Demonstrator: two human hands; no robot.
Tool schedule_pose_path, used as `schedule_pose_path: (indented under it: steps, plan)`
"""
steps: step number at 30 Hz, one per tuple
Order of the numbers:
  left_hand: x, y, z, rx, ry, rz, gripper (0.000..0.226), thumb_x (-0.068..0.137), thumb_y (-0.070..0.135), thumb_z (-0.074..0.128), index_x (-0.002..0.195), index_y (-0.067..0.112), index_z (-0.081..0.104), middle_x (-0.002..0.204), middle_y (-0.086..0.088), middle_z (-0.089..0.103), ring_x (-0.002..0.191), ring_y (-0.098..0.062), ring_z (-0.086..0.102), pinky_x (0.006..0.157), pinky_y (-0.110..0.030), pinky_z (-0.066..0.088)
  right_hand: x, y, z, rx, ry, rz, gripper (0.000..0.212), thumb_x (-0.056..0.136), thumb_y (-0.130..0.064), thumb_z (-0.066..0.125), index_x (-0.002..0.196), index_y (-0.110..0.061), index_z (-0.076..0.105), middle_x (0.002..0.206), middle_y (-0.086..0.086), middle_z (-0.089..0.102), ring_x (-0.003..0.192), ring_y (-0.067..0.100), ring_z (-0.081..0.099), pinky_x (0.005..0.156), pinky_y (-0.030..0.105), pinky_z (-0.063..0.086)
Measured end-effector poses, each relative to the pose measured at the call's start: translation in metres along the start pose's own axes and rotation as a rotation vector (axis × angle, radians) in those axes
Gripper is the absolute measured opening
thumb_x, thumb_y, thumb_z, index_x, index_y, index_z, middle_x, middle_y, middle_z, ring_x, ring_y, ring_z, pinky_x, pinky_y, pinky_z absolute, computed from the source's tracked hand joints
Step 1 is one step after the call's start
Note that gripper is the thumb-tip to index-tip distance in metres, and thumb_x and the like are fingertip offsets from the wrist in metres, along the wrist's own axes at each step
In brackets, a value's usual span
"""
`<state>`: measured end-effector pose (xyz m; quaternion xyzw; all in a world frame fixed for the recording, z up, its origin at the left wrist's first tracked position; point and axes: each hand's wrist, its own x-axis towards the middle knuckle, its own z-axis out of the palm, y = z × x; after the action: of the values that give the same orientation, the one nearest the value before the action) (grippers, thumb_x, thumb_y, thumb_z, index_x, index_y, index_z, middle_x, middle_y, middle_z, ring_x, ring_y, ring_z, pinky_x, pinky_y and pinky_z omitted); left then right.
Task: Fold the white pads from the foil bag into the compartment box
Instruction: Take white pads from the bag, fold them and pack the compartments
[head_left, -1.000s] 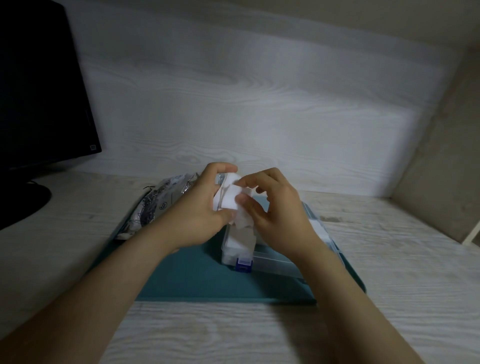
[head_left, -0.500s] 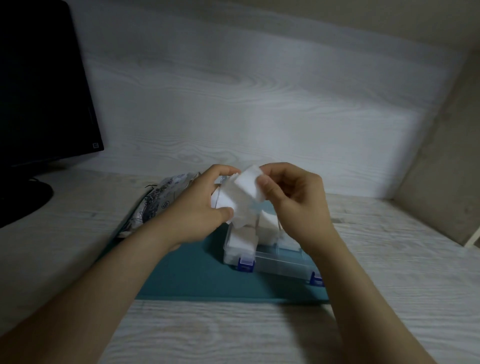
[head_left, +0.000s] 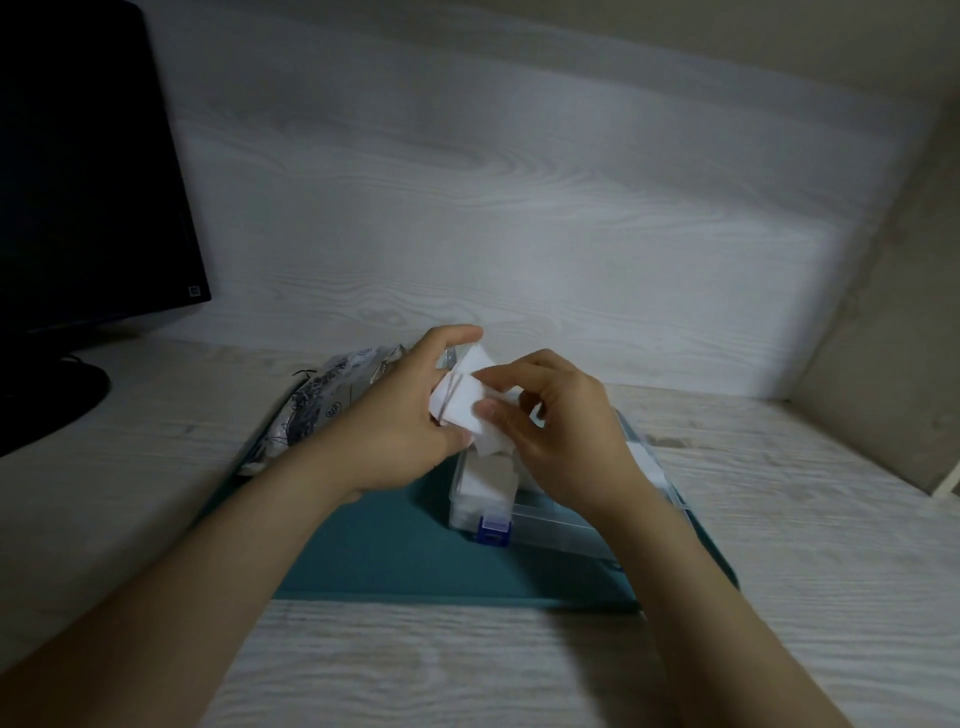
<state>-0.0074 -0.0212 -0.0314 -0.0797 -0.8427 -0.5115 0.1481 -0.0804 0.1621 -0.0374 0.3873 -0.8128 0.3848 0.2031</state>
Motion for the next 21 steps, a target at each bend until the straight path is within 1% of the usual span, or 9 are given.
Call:
schedule_pose_path:
  steps: [2, 4, 7, 9, 12, 14, 18, 19, 21]
  plan:
    - [0.000, 0.000, 0.000, -0.019, 0.014, 0.006, 0.095, 0.090, -0.002, 0.077, 0.148, 0.060, 0.035, 0.120, -0.002, 0.072, 0.100, -0.021, 0.073, 0.095, -0.041, 0.062, -0.001, -0.002, -0.002, -0.028, 0.004, 0.011, 0.017, 0.093, -0.027, 0.078, 0.111, -0.028, 0.077, 0.099, -0.011, 0.065, 0.087, 0.000, 0.060, 0.073, 0.007, 0.042]
    - [0.000, 0.000, 0.001, -0.045, 0.012, 0.028, 0.087, 0.091, -0.007, 0.074, 0.144, 0.056, 0.044, 0.117, -0.002, 0.073, 0.104, -0.024, 0.073, 0.096, -0.045, 0.062, -0.002, -0.003, -0.004, -0.033, 0.028, 0.023, 0.015, 0.092, -0.028, 0.079, 0.106, -0.028, 0.075, 0.100, -0.011, 0.065, 0.091, 0.002, 0.061, 0.076, 0.008, 0.043]
    - [0.000, 0.001, 0.001, -0.064, 0.010, 0.051, 0.072, 0.093, -0.008, 0.071, 0.136, 0.047, 0.057, 0.124, 0.000, 0.071, 0.107, -0.017, 0.073, 0.096, -0.040, 0.062, -0.002, -0.004, -0.005, -0.007, 0.036, 0.044, 0.014, 0.091, -0.029, 0.080, 0.103, -0.028, 0.072, 0.105, -0.014, 0.067, 0.094, 0.002, 0.062, 0.078, 0.005, 0.042]
    - [0.001, 0.000, 0.002, -0.102, 0.026, 0.046, 0.069, 0.094, -0.009, 0.070, 0.137, 0.044, 0.058, 0.123, -0.002, 0.071, 0.102, -0.018, 0.075, 0.092, -0.037, 0.063, -0.002, -0.004, -0.004, 0.002, 0.042, 0.044, 0.014, 0.092, -0.028, 0.080, 0.102, -0.029, 0.070, 0.104, -0.017, 0.068, 0.094, 0.002, 0.063, 0.077, 0.005, 0.042]
    - [0.001, 0.000, 0.002, -0.124, 0.055, 0.043, 0.071, 0.094, -0.012, 0.067, 0.138, 0.042, 0.058, 0.113, 0.000, 0.075, 0.096, -0.022, 0.077, 0.090, -0.038, 0.063, -0.002, -0.003, -0.006, 0.077, 0.057, 0.055, 0.014, 0.092, -0.023, 0.081, 0.101, -0.025, 0.070, 0.093, -0.015, 0.072, 0.089, 0.004, 0.065, 0.075, 0.005, 0.042]
    - [0.002, 0.000, 0.003, -0.153, 0.066, 0.040, 0.069, 0.095, -0.015, 0.065, 0.138, 0.038, 0.060, 0.112, 0.002, 0.076, 0.100, -0.019, 0.077, 0.095, -0.039, 0.062, 0.000, -0.003, -0.007, 0.141, 0.066, 0.080, 0.019, 0.091, -0.022, 0.082, 0.107, -0.022, 0.072, 0.089, -0.012, 0.074, 0.084, 0.007, 0.068, 0.072, 0.011, 0.046]
    - [0.004, 0.000, 0.003, -0.198, 0.101, 0.019, 0.060, 0.100, -0.012, 0.060, 0.136, 0.035, 0.062, 0.115, 0.000, 0.079, 0.105, -0.021, 0.077, 0.096, -0.052, 0.062, 0.002, 0.001, -0.010, 0.324, 0.064, 0.181, 0.015, 0.092, -0.021, 0.082, 0.105, -0.016, 0.077, 0.087, -0.001, 0.079, 0.082, 0.019, 0.075, 0.079, 0.042, 0.063]
    - [0.005, 0.001, 0.003, -0.207, 0.116, 0.014, 0.057, 0.101, -0.011, 0.058, 0.135, 0.035, 0.063, 0.114, 0.000, 0.079, 0.105, -0.022, 0.077, 0.095, -0.055, 0.061, 0.002, 0.001, -0.011, 0.376, 0.062, 0.215, 0.014, 0.092, -0.020, 0.082, 0.103, -0.014, 0.077, 0.087, 0.002, 0.079, 0.082, 0.022, 0.076, 0.081, 0.044, 0.064]
    - [0.005, 0.002, 0.002, -0.217, 0.142, -0.001, 0.054, 0.103, -0.010, 0.056, 0.133, 0.034, 0.065, 0.112, 0.002, 0.080, 0.104, -0.024, 0.077, 0.094, -0.057, 0.061, 0.001, 0.000, -0.014, 0.454, 0.052, 0.280, 0.013, 0.092, -0.017, 0.081, 0.102, -0.010, 0.076, 0.087, 0.008, 0.079, 0.082, 0.027, 0.076, 0.081, 0.040, 0.065]
